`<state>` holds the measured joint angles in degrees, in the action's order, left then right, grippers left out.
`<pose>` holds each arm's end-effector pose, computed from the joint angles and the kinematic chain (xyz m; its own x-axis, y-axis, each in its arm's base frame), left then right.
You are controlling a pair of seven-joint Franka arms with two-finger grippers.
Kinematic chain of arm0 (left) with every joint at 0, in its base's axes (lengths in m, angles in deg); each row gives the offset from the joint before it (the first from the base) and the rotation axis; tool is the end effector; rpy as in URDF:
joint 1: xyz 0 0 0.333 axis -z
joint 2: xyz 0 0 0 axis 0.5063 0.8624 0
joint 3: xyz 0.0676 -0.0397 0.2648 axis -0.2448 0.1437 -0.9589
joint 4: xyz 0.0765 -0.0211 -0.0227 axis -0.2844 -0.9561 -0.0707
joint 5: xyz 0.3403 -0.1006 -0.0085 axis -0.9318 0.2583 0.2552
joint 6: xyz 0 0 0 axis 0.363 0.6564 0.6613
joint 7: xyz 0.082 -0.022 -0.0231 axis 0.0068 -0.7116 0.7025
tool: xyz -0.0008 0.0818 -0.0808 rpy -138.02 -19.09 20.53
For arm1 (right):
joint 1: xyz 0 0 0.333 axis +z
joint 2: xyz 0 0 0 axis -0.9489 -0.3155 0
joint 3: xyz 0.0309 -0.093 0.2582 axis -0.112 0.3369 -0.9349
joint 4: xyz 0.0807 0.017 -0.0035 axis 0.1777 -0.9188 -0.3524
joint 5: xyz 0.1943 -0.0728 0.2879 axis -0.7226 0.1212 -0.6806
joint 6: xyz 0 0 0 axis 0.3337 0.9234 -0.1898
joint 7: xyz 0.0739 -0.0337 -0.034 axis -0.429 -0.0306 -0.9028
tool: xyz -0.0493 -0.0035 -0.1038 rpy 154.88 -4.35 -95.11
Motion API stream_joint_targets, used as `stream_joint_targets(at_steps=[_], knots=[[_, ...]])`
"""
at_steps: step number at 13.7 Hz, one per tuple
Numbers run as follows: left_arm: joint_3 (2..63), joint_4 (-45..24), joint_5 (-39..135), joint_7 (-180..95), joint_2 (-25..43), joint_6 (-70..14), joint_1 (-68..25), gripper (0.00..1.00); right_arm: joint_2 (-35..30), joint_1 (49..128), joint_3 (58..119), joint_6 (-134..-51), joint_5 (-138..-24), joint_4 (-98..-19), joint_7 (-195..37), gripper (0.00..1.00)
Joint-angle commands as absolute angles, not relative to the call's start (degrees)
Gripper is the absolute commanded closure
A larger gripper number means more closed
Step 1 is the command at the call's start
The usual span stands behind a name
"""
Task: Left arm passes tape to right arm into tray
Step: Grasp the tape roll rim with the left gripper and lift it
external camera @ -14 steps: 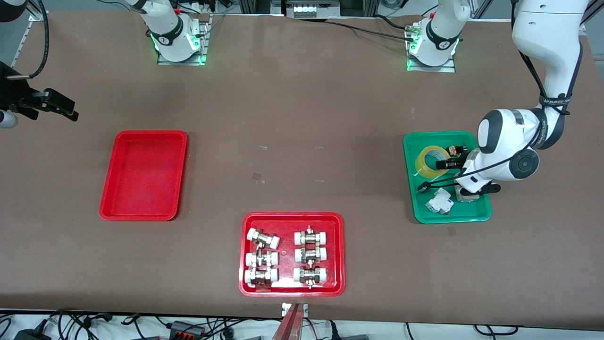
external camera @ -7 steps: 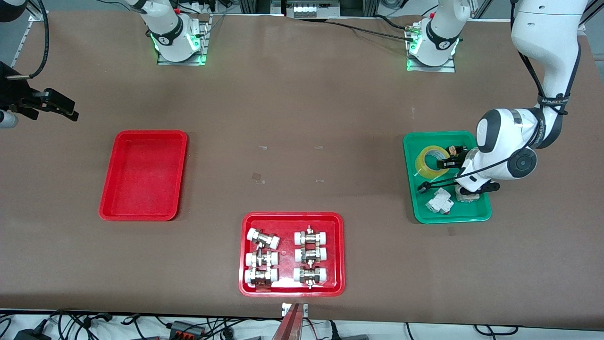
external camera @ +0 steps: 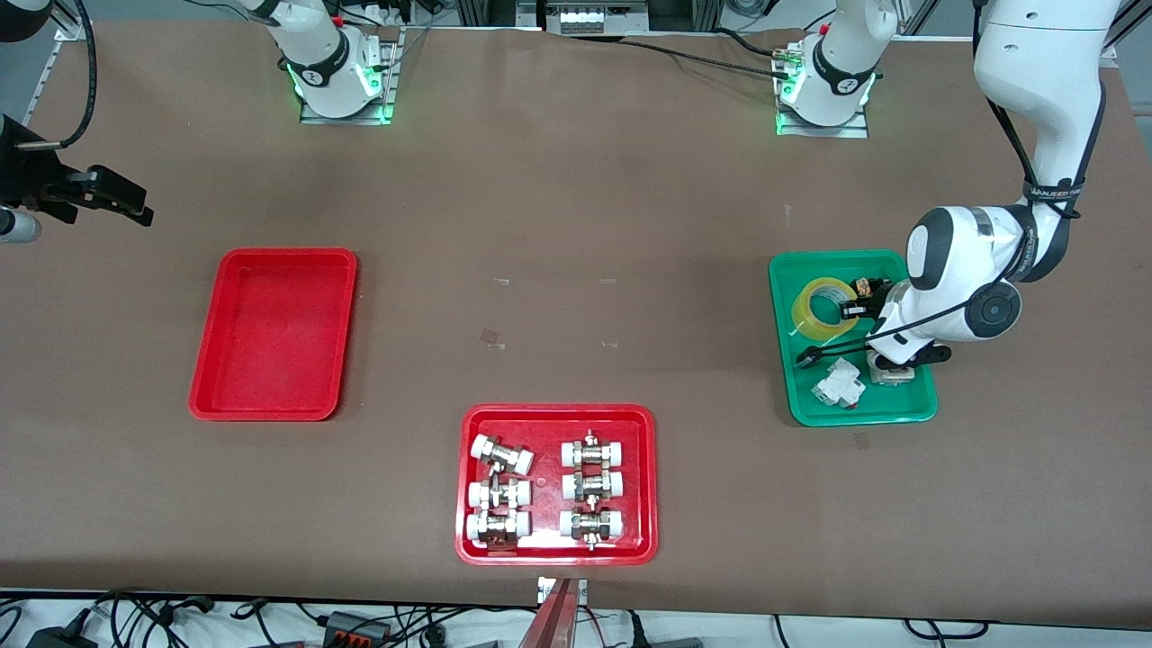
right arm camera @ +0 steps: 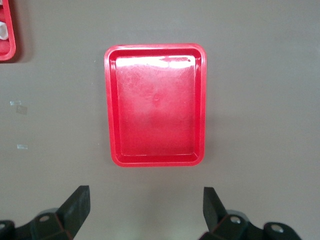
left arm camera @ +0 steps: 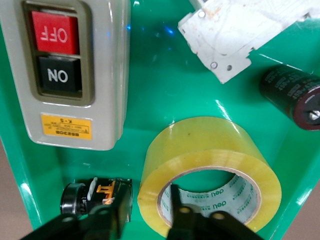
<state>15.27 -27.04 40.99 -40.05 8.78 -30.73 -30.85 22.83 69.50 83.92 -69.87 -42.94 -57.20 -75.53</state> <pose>0.5143 -0.0059 0.1916 0.9184 0.1660 -0.3592 0.1672 -0.9855 -0.0281 0.5055 -0.0281 0.5392 0.9983 -0.0241 -0.0533 -0.0234 -0.9997 0.0122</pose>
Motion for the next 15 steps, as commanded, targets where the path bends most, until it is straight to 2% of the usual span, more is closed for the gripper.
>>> stream_joint_targets(at_steps=[1, 3, 5, 10, 13, 15], knots=[[15.57, -28.16, 39.93, -39.90, 7.76, -31.47, -31.12, 0.78, 23.08, 69.33, 83.57, -68.61, -42.62, -56.50, -76.15, 0.00], [15.57, -28.16, 39.93, -39.90, 7.76, -31.38, -31.12, 0.92, 23.08, 69.33, 83.57, -68.61, -42.71, -56.50, -76.15, 0.00], [15.48, -28.16, 39.93, -39.99, 7.68, -31.38, -31.21, 0.99, 23.08, 69.33, 83.57, -68.61, -42.71, -56.50, -76.15, 0.00], [15.56, -25.97, 39.93, -44.54, 5.83, -26.74, -31.12, 0.99, 23.08, 69.33, 83.57, -68.61, -42.71, -56.50, -76.24, 0.00], [15.65, -22.72, 39.93, -46.22, 1.19, -17.88, -30.60, 0.99, 23.08, 69.33, 83.57, -68.61, -42.71, -56.50, -76.24, 0.00], [16.35, -16.86, 40.02, -46.40, 0.29, -9.98, -29.80, 0.99, 23.08, 69.33, 83.57, -68.61, -42.62, -56.50, -76.15, 0.00]])
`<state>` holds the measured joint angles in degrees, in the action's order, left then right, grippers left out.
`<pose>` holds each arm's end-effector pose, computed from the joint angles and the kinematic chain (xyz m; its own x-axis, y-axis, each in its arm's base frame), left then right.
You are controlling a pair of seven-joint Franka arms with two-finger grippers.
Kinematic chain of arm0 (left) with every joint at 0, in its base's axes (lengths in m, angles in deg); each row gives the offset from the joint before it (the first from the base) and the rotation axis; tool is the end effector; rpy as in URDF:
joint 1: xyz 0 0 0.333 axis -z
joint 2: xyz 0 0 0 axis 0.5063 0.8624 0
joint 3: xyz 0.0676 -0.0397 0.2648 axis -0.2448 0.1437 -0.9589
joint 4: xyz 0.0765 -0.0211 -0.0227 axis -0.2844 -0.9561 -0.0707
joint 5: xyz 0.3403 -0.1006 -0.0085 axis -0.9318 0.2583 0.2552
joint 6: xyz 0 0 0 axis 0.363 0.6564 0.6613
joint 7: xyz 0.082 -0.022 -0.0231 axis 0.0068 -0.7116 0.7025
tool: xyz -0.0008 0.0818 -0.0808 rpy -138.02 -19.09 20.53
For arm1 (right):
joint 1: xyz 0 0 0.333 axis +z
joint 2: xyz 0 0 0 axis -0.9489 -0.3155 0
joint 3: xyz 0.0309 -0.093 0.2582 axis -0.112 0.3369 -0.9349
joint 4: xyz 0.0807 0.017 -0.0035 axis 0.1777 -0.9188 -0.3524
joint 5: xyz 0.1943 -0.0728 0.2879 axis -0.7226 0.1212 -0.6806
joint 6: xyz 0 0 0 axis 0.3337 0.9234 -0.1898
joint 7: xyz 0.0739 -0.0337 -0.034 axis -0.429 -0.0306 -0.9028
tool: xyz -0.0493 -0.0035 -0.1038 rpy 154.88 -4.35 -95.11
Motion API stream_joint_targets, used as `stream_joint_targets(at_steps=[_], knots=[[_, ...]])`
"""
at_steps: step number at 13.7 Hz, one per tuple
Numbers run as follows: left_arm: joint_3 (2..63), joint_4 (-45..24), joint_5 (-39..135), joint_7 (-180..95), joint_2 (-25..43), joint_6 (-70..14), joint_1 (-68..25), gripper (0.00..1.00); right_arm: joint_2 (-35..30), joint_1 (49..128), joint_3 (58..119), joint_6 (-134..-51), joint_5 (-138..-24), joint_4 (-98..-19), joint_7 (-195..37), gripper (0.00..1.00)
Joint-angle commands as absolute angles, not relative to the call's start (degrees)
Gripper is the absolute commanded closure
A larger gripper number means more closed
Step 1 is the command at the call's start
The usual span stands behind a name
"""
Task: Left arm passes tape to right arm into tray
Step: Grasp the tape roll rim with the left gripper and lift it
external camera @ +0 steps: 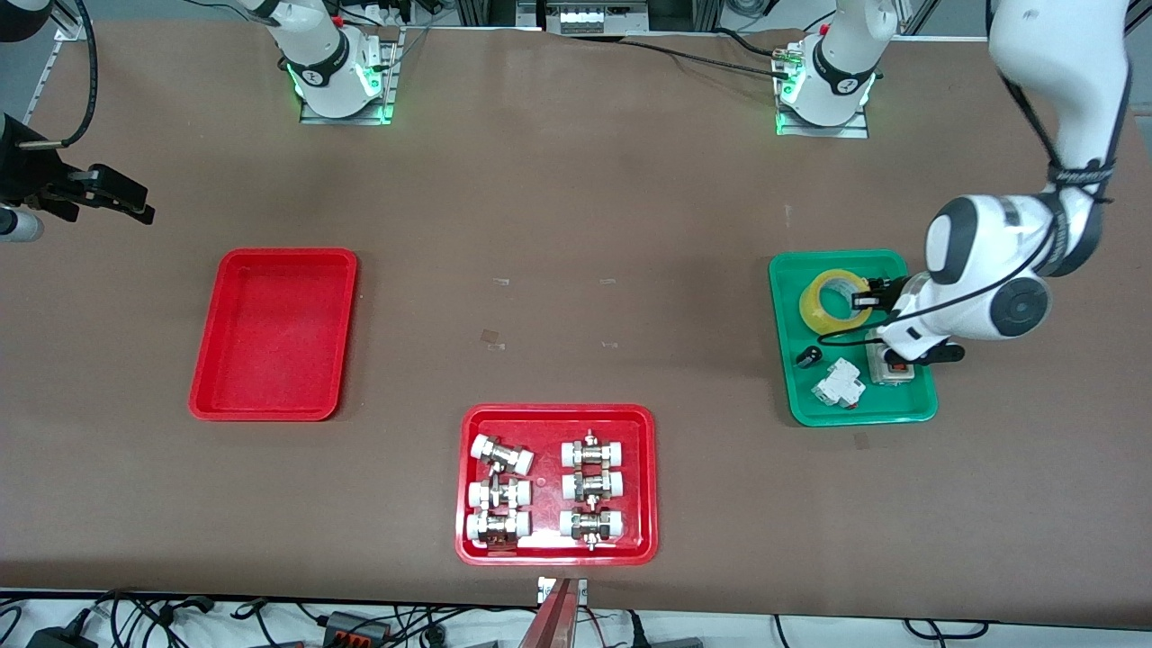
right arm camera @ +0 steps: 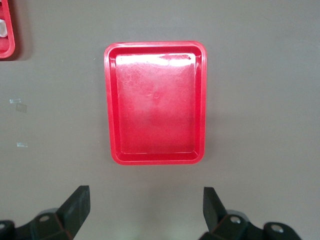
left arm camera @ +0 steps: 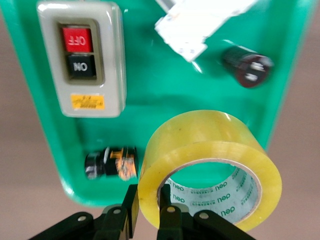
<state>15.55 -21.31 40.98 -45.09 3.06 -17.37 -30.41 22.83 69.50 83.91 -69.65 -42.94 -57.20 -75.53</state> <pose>0.5247 -0.0132 0.2686 0.9184 0.0592 -0.3913 0.0672 -0.9977 0.0067 0.5050 -0.0279 0.5389 0.9981 -0.0239 -0.0571 -0.0233 -0.9997 0.0121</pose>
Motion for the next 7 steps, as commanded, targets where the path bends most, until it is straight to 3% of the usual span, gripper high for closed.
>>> stream_joint_targets(at_steps=[1, 3, 7], knots=[[16.62, -13.26, 39.93, -46.58, 0.21, -5.24, -29.71, 0.99, 23.08, 69.33, 83.57, -68.69, -42.88, -56.50, -76.07, 0.00], [18.54, -4.56, 40.02, -46.75, -0.23, 4.43, -29.71, 0.99, 23.08, 69.33, 83.48, -68.70, -43.06, -56.50, -76.06, 0.00], [21.36, 5.84, 42.03, -46.49, -0.23, 10.88, -29.28, 0.99, 21.51, 69.85, 83.21, -69.40, -45.07, -56.50, -76.06, 0.00]])
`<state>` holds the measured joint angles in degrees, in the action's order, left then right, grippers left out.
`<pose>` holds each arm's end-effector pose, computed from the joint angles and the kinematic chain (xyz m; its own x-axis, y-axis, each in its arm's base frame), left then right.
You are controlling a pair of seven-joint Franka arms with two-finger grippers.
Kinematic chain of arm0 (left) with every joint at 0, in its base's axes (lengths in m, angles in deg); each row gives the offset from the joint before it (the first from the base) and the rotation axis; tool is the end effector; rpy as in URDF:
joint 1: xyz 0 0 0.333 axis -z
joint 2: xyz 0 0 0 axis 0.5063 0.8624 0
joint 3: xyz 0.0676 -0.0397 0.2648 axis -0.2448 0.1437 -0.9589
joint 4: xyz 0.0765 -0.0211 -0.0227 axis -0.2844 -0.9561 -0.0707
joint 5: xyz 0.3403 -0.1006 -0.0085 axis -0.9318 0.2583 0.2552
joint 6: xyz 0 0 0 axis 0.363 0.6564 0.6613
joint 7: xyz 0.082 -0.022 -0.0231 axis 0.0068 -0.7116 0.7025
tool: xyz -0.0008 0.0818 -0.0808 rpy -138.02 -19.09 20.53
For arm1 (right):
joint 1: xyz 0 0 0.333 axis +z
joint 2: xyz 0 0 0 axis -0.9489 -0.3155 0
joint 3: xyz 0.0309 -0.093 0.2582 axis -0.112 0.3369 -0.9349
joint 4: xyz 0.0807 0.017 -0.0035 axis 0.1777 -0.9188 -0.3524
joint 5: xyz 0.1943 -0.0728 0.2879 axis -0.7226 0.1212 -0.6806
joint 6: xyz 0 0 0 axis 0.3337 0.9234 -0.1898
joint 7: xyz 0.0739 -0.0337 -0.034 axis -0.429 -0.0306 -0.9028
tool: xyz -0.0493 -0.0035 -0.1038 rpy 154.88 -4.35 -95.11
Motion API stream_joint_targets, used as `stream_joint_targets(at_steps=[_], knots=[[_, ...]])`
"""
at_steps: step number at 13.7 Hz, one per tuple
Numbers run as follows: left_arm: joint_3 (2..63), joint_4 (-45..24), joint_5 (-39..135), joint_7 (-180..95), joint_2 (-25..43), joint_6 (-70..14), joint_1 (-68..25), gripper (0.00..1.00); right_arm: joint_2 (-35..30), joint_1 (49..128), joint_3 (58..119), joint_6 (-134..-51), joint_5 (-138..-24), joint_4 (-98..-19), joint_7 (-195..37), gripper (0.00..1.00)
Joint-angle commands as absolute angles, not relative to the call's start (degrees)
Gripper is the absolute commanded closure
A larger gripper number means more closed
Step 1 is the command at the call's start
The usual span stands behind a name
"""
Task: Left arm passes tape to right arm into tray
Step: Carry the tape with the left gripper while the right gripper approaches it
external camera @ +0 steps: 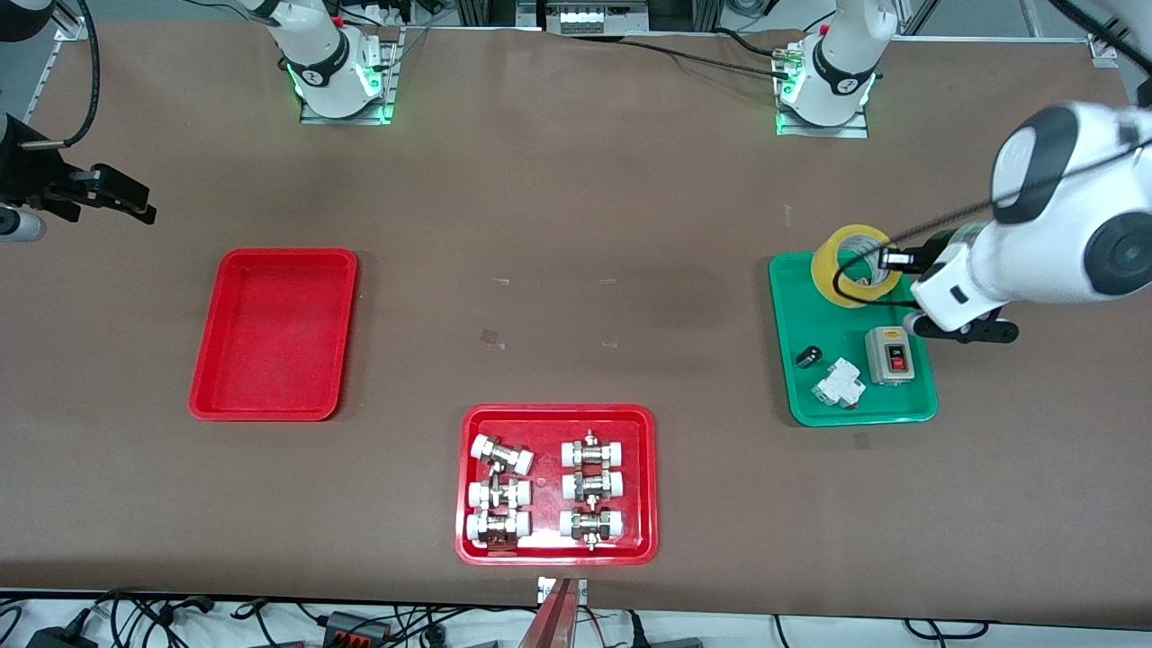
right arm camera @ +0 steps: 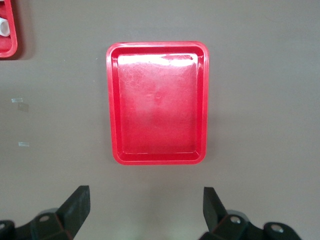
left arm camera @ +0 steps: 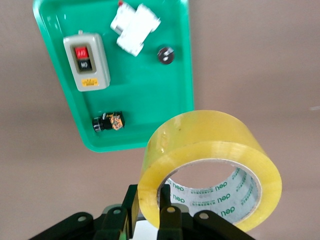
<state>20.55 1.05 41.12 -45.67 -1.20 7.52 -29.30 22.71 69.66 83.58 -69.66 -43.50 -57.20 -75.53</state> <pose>0.5433 -0.0687 0.4419 0.9290 -0.0711 -0.3632 -0.0593 -0.9973 0.0435 0.5057 -0.0225 0.5378 0.9981 -0.0158 -0.0588 -0.0157 -0.9999 0.0026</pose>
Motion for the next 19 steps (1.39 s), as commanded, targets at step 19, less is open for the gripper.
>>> stream_joint_targets(at_steps=[19], knots=[[25.94, 13.59, 82.64, -27.70, 21.74, -31.03, -4.50, 0.99, 1.56, 78.46, 83.13, -73.69, -86.64, -51.66, -92.30, 0.00]])
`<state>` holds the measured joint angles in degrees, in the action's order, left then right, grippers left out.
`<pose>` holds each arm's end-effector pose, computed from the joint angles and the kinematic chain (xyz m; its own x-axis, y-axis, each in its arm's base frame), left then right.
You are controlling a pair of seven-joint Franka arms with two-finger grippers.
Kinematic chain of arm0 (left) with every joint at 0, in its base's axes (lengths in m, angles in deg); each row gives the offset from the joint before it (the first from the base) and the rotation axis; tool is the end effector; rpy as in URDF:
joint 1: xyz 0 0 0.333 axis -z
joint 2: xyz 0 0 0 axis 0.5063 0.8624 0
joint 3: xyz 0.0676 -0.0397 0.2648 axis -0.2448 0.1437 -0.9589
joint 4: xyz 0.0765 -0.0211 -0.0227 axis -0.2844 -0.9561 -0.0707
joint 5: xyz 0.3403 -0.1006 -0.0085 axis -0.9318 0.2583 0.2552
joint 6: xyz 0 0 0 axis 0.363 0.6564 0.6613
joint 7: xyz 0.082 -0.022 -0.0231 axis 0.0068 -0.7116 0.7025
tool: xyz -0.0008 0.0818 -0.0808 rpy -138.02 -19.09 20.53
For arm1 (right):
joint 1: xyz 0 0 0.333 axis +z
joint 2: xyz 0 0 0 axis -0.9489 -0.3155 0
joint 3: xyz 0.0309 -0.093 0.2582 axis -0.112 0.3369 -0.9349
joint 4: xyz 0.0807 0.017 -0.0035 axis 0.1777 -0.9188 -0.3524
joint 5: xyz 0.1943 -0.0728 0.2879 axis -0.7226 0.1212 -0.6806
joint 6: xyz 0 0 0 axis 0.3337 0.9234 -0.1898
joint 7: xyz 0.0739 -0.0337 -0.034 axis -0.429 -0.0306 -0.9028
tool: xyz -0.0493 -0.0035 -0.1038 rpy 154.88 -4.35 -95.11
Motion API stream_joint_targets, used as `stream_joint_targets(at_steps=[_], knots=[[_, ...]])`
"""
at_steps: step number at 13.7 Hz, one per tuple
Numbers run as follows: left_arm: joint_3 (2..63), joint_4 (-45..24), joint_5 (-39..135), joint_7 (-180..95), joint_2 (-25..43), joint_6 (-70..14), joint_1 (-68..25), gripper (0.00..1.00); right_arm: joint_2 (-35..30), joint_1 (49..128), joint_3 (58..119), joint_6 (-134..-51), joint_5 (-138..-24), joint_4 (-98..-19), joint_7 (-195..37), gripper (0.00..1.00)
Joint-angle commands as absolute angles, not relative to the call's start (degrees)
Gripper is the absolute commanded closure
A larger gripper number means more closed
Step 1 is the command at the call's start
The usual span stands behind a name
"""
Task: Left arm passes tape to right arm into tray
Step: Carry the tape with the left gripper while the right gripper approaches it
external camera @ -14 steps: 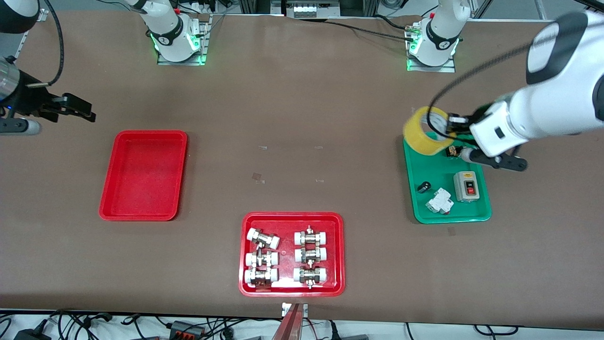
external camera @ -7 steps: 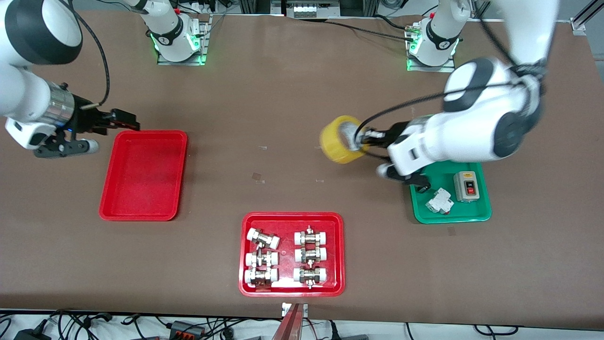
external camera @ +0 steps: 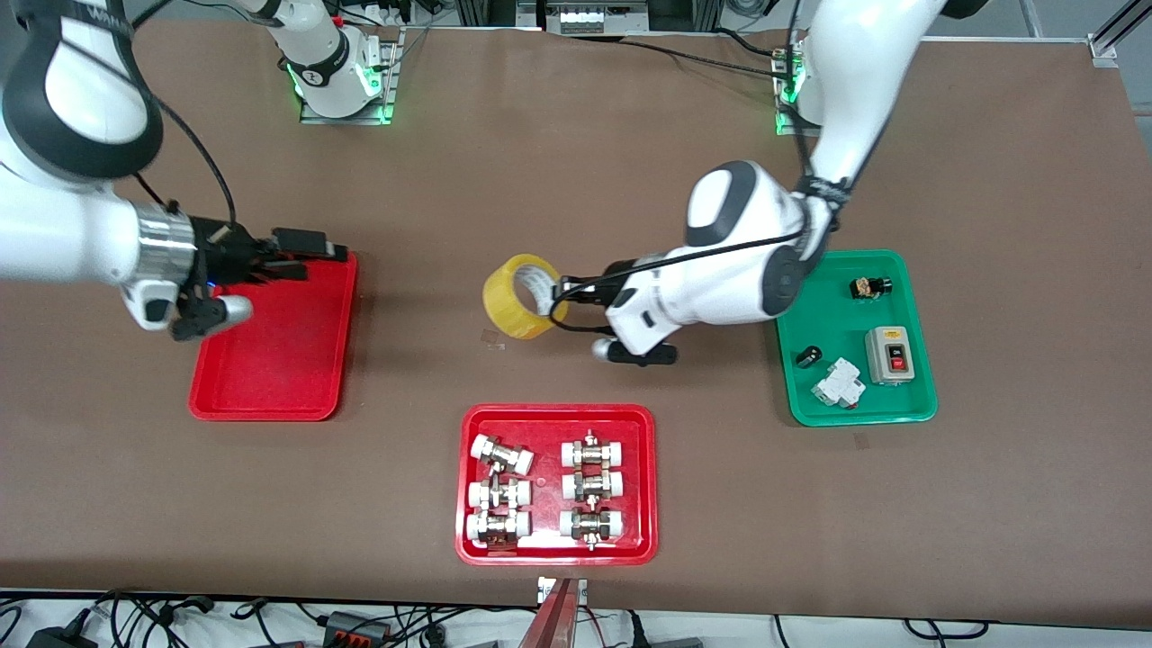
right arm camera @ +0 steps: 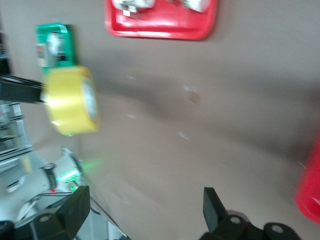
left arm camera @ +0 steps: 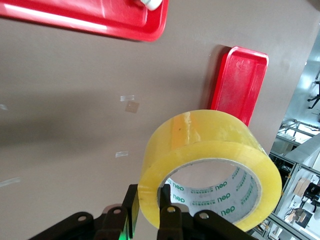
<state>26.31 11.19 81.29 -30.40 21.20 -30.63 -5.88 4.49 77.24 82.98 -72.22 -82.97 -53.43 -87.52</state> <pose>0.5475 -0.4128 0.3455 0.9573 -0.0146 -0.2887 0.1820 -0.7455 0.6412 0.5625 0.1237 0.4201 0.9654 0.2228 -0.1355 0.0857 -0.7617 -0.6422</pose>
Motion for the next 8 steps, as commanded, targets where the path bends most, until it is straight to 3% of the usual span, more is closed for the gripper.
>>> stream_joint_targets(at_steps=[1, 8], knots=[[25.94, 13.76, 82.56, -26.64, 22.61, -31.64, -4.23, 0.99, 0.41, 79.60, 83.13, -75.53, -88.57, -51.66, -94.24, 0.00], [25.94, 13.85, 82.56, -25.93, 24.82, -37.44, -0.80, 0.99, -3.72, 87.25, 83.13, -86.62, -92.54, -51.58, -97.07, 0.00]])
